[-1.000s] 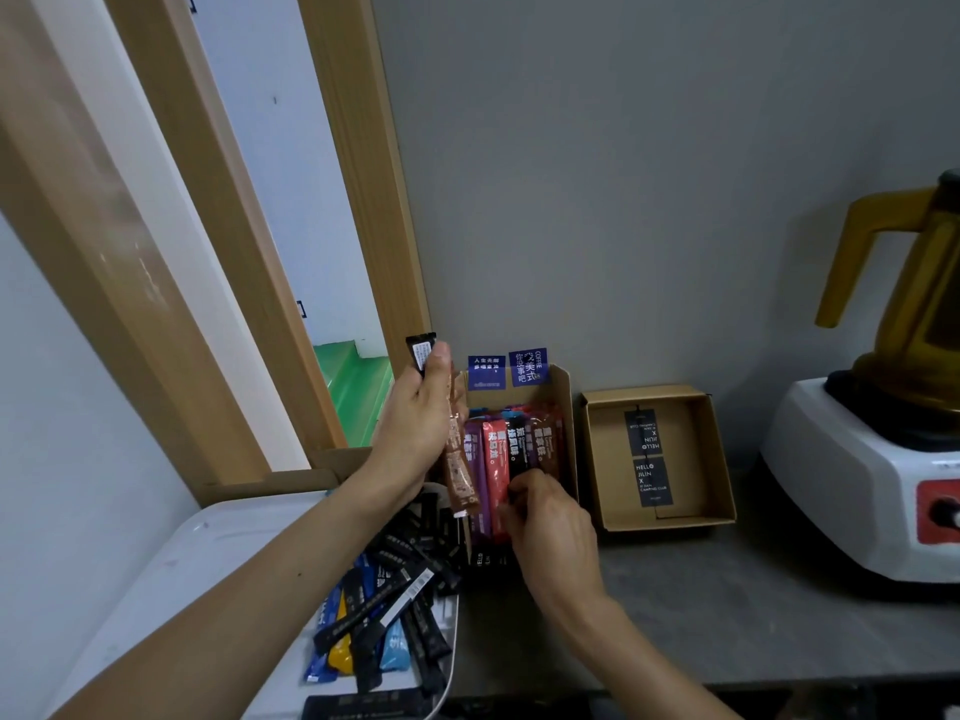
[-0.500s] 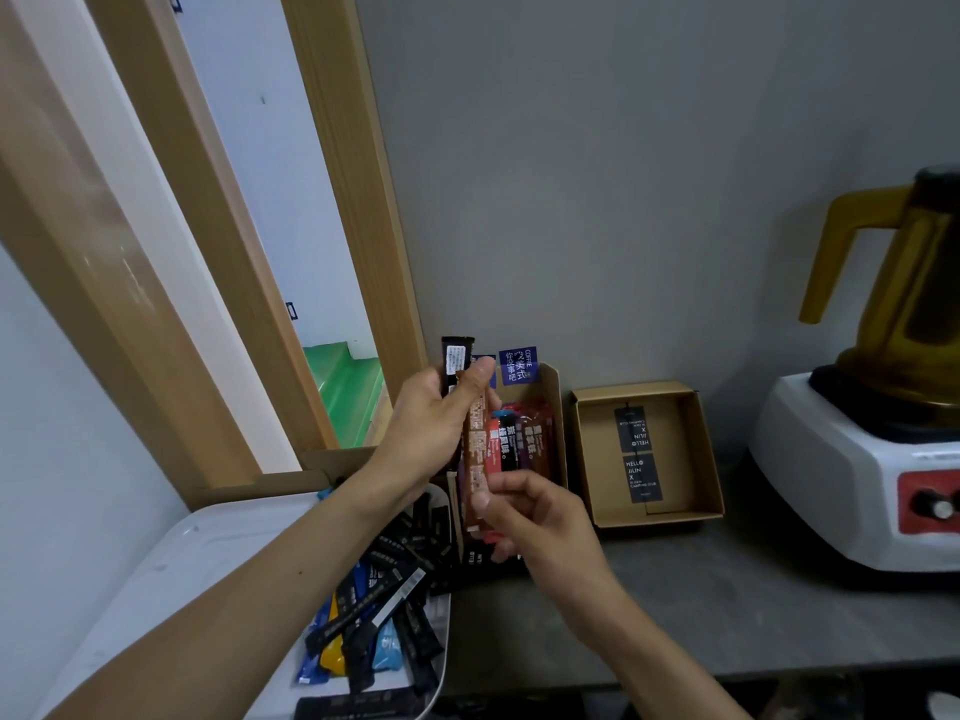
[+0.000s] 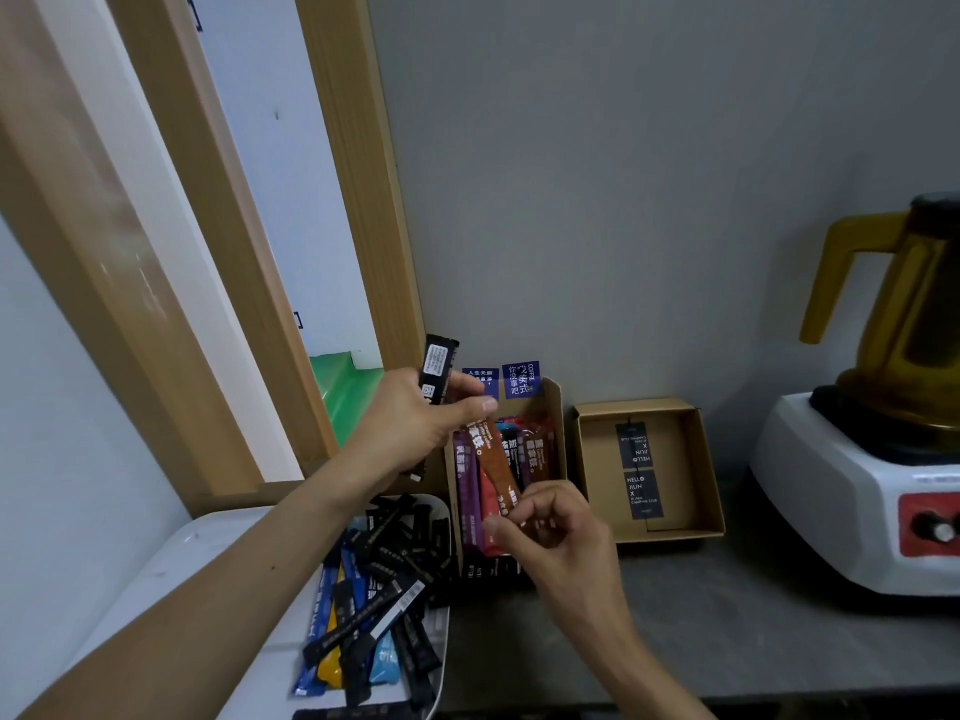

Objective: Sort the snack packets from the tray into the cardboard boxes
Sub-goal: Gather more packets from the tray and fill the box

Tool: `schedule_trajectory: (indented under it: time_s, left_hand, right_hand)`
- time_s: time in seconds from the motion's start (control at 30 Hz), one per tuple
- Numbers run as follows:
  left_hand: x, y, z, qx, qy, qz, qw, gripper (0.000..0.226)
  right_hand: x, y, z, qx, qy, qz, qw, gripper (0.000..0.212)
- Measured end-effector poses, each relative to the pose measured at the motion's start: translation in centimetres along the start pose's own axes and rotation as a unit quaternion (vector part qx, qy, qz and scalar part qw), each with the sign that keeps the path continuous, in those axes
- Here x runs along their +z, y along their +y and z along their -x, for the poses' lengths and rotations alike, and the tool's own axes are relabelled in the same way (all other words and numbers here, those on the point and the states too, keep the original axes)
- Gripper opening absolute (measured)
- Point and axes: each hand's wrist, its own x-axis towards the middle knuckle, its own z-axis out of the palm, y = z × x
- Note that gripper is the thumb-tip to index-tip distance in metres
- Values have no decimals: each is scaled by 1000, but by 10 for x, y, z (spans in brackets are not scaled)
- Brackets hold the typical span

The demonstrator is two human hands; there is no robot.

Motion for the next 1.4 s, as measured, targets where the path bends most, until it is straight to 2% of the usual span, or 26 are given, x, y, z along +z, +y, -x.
schedule_trajectory:
  time_s: [0.17,0.27,0.37,0.47,0.57,0.67,0.73,0.9,1.0,1.13,1.23,1.4]
  left_hand:
    - [-5,-1,-1,-28,-11,-11,999,12]
    - [-8,-1,-4,5,-17,-53,998,9]
    - [1,-5,-6,63,13,-126,990,7]
    - [15,-4,-10,103,16,-184,977,11]
    - [23,7,-22,83,-63,-268,958,13]
    - [32,11,-38,66,-132,-304,941,12]
    - [38,8,-46,63,-145,-316,935,12]
    - [47,-2,-58,74,-112,-363,922,11]
    - [53,-6,-59,93,-87,-414,901,12]
    - [61,-15,-60,122,-40,-457,880,13]
    - [60,-18,-61,108,-44,-438,892,17]
    - [56,0,-50,99,-19,-270,958,34]
  right_hand:
    - [-4,2,3,20,11,-57,998,16]
    - [-4,3,5,65,14,-27,997,24]
    - [-2,3,4,81,17,64,995,26]
    - [-4,5,1,33,22,224,974,25]
    - [-6,10,2,-40,-3,383,923,21]
    - [-4,15,1,-52,-34,444,894,26]
    - [0,16,-2,-56,-42,477,876,27]
    - [10,21,-9,-63,-49,519,851,27]
    - [10,25,-10,-84,-43,515,852,22]
    - [9,34,-12,-113,-94,517,844,20]
    - [8,35,-15,-123,-99,522,838,19]
    - [6,34,-16,-130,-113,524,834,21]
